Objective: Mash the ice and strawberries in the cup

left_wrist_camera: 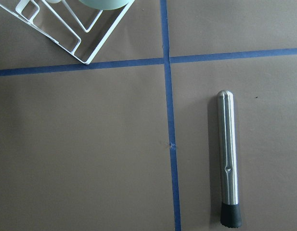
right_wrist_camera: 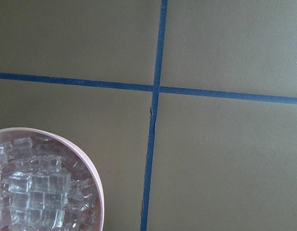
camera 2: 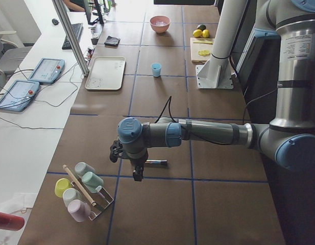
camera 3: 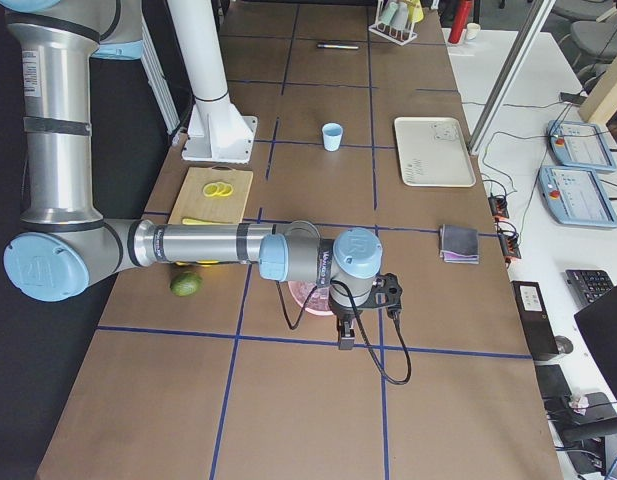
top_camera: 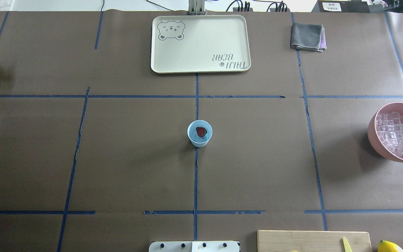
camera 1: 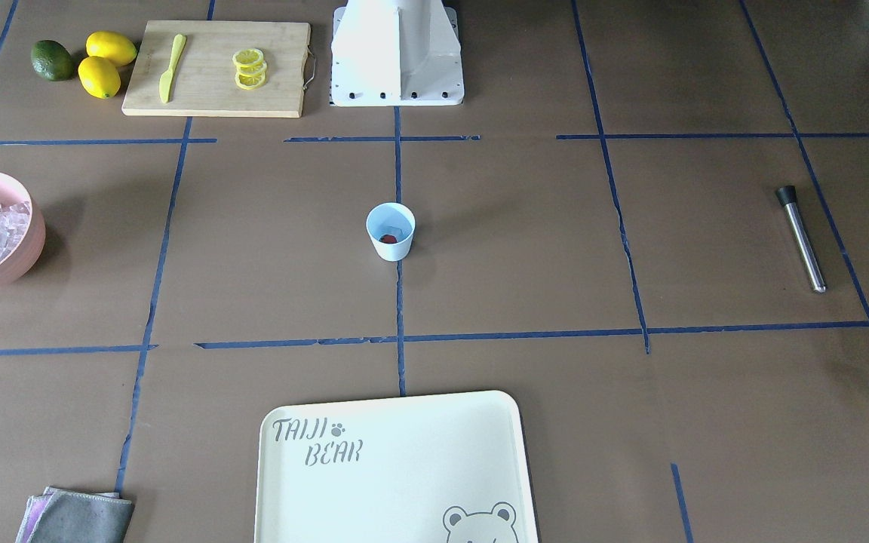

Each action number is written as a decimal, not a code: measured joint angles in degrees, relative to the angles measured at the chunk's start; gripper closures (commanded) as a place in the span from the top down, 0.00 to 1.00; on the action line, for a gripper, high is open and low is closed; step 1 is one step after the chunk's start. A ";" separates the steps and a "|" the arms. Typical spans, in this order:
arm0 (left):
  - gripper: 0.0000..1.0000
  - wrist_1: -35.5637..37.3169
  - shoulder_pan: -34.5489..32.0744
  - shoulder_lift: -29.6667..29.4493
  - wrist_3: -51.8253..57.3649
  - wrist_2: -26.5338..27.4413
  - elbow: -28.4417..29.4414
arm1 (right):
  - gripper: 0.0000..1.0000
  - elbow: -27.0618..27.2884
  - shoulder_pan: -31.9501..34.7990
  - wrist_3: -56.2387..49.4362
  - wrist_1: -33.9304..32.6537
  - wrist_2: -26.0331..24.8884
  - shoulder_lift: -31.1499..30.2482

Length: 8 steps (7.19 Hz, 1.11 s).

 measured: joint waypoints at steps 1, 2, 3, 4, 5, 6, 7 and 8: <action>1.00 -0.07 -0.01 0.00 0.01 0.00 0.01 | 0.99 -0.28 0.10 0.04 0.00 0.03 -0.10; 1.00 -0.13 -0.01 0.00 0.01 0.00 0.02 | 0.99 -0.44 0.21 0.06 0.00 0.18 -0.24; 1.00 -0.18 -0.01 0.00 0.03 0.00 0.01 | 0.99 -0.72 0.36 0.05 0.00 0.54 -0.33; 1.00 -0.23 -0.01 0.00 0.07 0.00 0.02 | 0.99 -1.02 0.53 0.03 0.00 0.91 -0.36; 1.00 -0.25 -0.01 0.00 0.09 0.00 0.02 | 0.99 -1.15 0.63 0.03 0.00 1.07 -0.36; 1.00 -0.26 -0.01 0.00 0.09 0.00 0.02 | 0.99 -1.19 0.66 0.01 0.00 1.13 -0.35; 1.00 -0.26 -0.01 0.00 0.10 0.00 0.01 | 0.99 -1.21 0.69 -0.01 0.00 1.15 -0.35; 1.00 -0.26 -0.01 0.00 0.12 0.02 -0.03 | 0.99 -1.22 0.69 -0.01 0.00 1.16 -0.35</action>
